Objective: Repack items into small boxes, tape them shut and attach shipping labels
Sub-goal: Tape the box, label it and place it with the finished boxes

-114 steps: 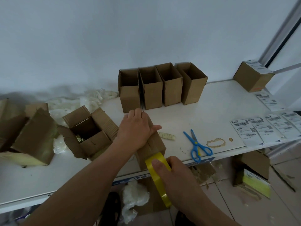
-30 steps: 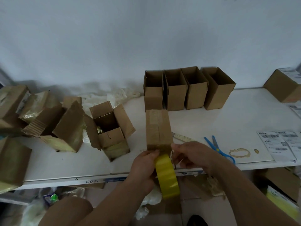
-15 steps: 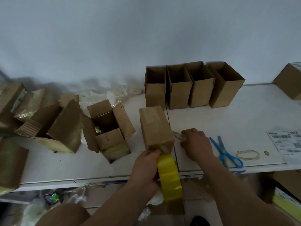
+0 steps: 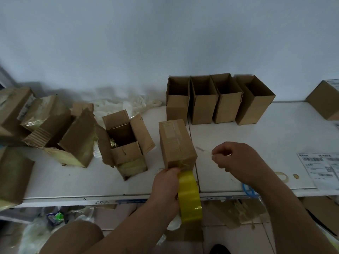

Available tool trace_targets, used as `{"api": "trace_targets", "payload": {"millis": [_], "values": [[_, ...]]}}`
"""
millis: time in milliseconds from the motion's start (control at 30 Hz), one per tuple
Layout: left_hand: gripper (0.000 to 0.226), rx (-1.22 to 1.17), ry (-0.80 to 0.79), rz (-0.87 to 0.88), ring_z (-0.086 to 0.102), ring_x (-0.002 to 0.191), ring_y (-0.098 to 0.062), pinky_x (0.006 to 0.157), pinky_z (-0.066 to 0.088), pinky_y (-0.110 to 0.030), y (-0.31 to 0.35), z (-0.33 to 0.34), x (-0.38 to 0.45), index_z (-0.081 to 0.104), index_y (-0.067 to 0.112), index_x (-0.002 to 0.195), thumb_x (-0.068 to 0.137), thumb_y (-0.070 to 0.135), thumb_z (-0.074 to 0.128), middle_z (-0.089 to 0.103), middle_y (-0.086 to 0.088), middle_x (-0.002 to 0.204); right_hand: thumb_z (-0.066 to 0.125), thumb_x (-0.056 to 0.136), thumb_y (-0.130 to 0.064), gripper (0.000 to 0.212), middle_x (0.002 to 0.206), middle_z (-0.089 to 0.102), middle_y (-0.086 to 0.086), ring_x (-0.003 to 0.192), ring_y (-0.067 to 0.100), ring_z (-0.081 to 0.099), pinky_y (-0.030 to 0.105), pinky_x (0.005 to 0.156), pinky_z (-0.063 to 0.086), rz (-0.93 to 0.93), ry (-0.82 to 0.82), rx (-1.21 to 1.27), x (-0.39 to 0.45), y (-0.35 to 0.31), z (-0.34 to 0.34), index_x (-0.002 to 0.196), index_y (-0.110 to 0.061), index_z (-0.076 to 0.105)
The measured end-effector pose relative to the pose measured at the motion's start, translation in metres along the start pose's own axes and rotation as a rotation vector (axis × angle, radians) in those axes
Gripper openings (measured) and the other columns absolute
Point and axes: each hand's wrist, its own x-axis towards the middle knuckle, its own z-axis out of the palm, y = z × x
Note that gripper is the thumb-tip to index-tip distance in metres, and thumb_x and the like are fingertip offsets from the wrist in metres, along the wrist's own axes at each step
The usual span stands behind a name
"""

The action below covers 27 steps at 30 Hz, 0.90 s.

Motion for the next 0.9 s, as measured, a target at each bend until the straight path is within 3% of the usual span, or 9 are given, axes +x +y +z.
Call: {"api": "trace_targets", "payload": {"millis": [100,233,433,733,900], "values": [[0.020,0.000,0.023,0.000,0.066,0.062,-0.029,0.055,0.054,-0.035,-0.001,0.001,0.000,0.062,0.004,0.112,0.095,0.013,0.056,0.066,-0.018,0.083,0.065,0.089,-0.027,0.014,0.073,0.068,-0.013,0.071,0.001,0.063,0.012,0.059,0.048,-0.094,-0.133,-0.034,-0.020,-0.015,-0.009,0.080,-0.038,0.067],[0.018,0.010,0.060,0.005,0.066,0.070,-0.032,0.062,0.056,-0.038,-0.001,0.002,0.001,0.064,0.004,0.108,0.095,0.012,0.056,0.066,-0.020,0.086,0.063,0.091,-0.029,0.009,0.087,0.068,-0.014,0.080,0.002,0.061,0.014,0.071,0.049,-0.134,-0.184,-0.169,-0.018,-0.019,0.006,0.091,-0.031,0.072],[0.022,0.044,0.078,0.012,0.067,0.093,-0.042,0.084,0.056,-0.056,-0.003,0.004,0.003,0.064,0.006,0.111,0.093,0.016,0.056,0.067,-0.026,0.105,0.061,0.092,-0.026,0.015,0.091,0.067,-0.008,0.077,0.002,0.057,0.008,0.064,0.041,-0.171,-0.172,-0.229,-0.007,-0.020,0.021,0.095,-0.021,0.074],[0.023,0.051,0.071,-0.010,0.067,0.096,-0.045,0.083,0.055,-0.056,-0.001,0.004,0.009,0.062,0.002,0.113,0.093,0.010,0.054,0.066,-0.029,0.108,0.061,0.092,-0.027,0.012,0.085,0.059,-0.014,0.078,0.001,0.054,0.008,0.065,0.038,-0.158,-0.112,-0.268,-0.002,-0.014,0.018,0.094,-0.024,0.072],[0.016,0.075,0.072,0.000,0.066,0.097,-0.042,0.088,0.054,-0.057,0.000,0.004,0.010,0.064,0.003,0.104,0.094,0.012,0.056,0.065,-0.029,0.110,0.063,0.091,-0.024,0.011,0.090,0.068,-0.007,0.084,0.008,0.061,0.024,0.076,0.051,-0.075,-0.205,-0.205,-0.005,-0.007,0.000,0.095,-0.022,0.073]]}}
